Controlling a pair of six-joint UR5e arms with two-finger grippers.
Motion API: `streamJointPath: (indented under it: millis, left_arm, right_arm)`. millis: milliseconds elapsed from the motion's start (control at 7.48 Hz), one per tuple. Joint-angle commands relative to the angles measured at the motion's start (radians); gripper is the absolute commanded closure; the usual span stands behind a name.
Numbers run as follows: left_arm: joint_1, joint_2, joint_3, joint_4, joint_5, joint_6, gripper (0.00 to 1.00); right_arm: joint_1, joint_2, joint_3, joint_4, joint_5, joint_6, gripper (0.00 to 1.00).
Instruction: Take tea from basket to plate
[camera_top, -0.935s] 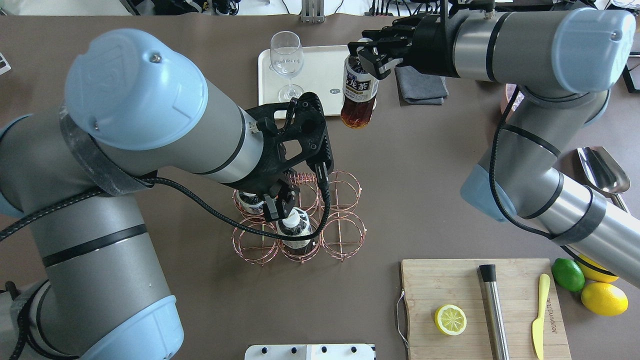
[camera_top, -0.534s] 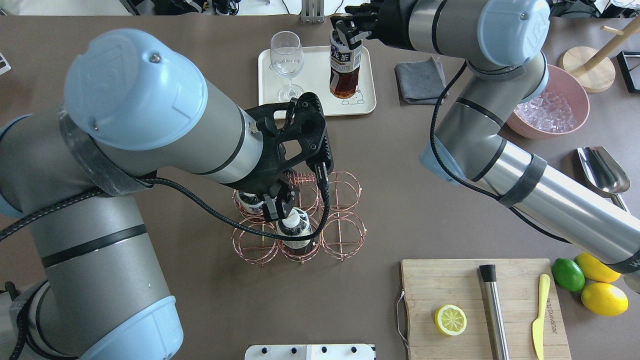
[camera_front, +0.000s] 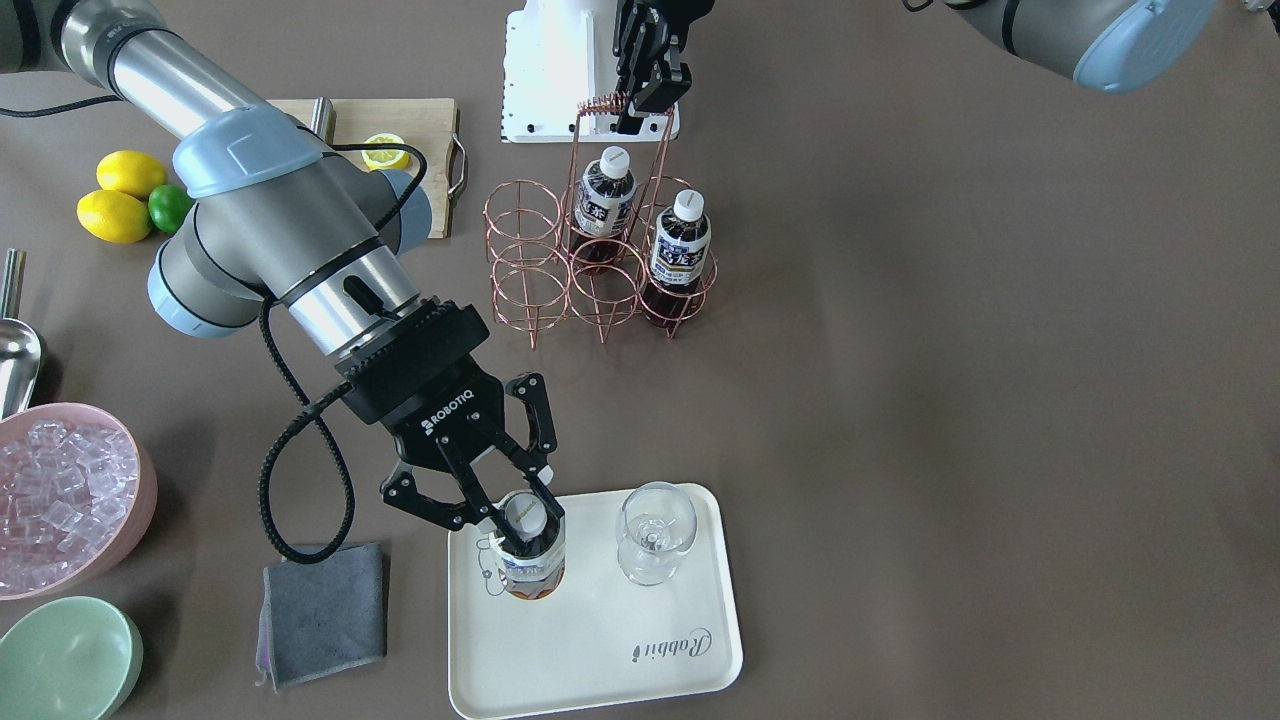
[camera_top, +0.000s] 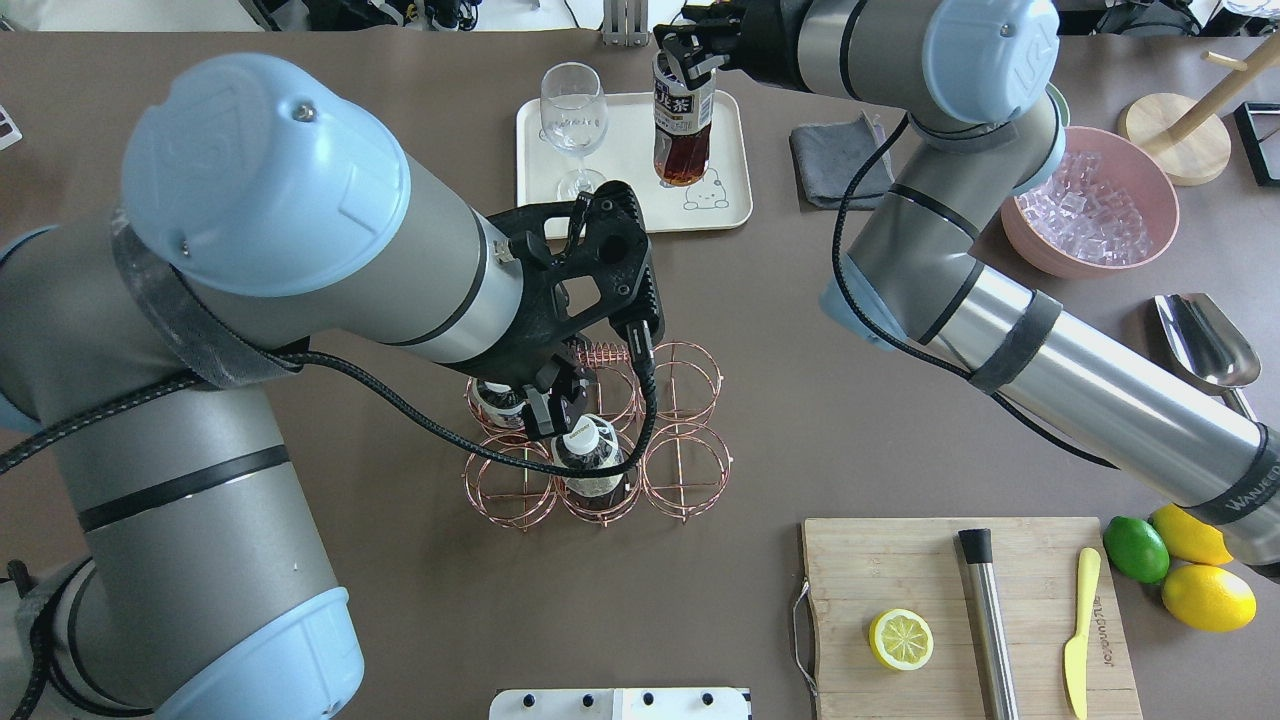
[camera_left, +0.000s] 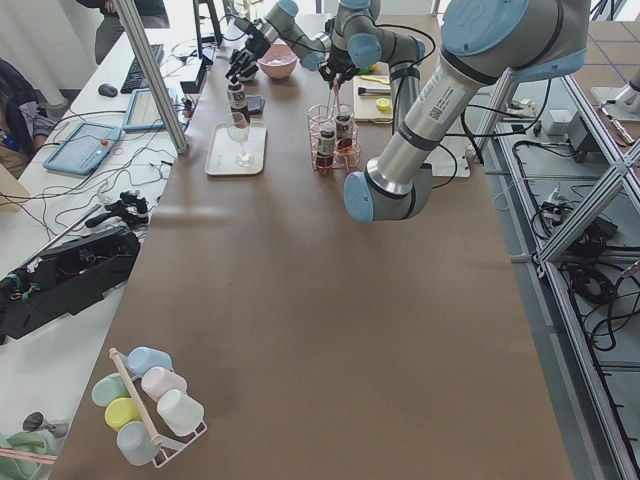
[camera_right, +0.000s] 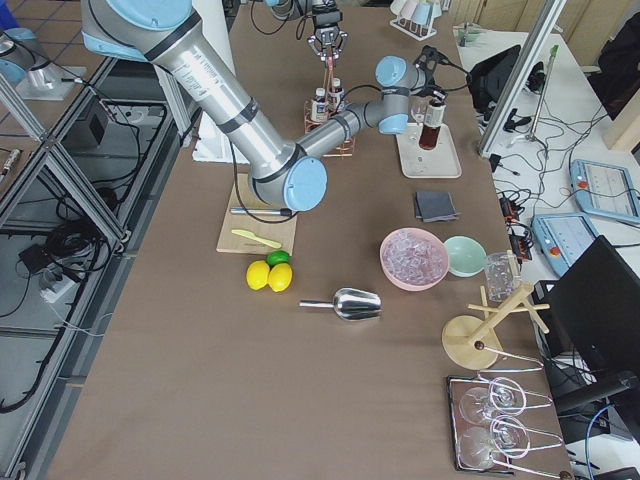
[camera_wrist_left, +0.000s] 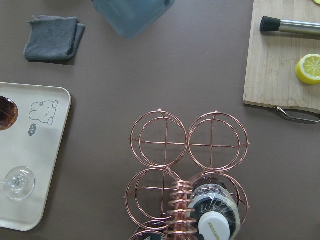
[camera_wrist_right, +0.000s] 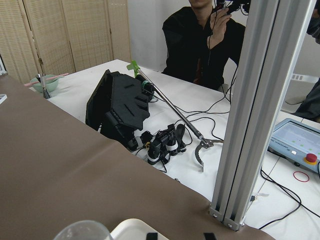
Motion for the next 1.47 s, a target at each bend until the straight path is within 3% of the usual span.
streamJointPath:
  millis: [0,534,1069,1336]
  left_arm:
    - [-0.036,0.000,-0.010,0.038,-0.023,0.081,1.00]
    - [-0.189,0.061,-0.038,0.039,-0.159,0.161,1.00]
    - [-0.317,0.308,-0.211,0.038,-0.273,0.224,1.00]
    - [-0.422,0.387,-0.222,0.039,-0.342,0.394,1.00]
  right_arm:
    - [0.025,0.037,-0.095,0.002,-0.006,0.000,1.00]
    - [-0.019,0.055,-0.164,0.000,-0.064,0.002,1.00]
    - [-0.052,0.066,-0.175,-0.001,-0.097,0.003,1.00]
    - [-0.053,0.087,-0.196,-0.003,-0.110,0.003,1.00]
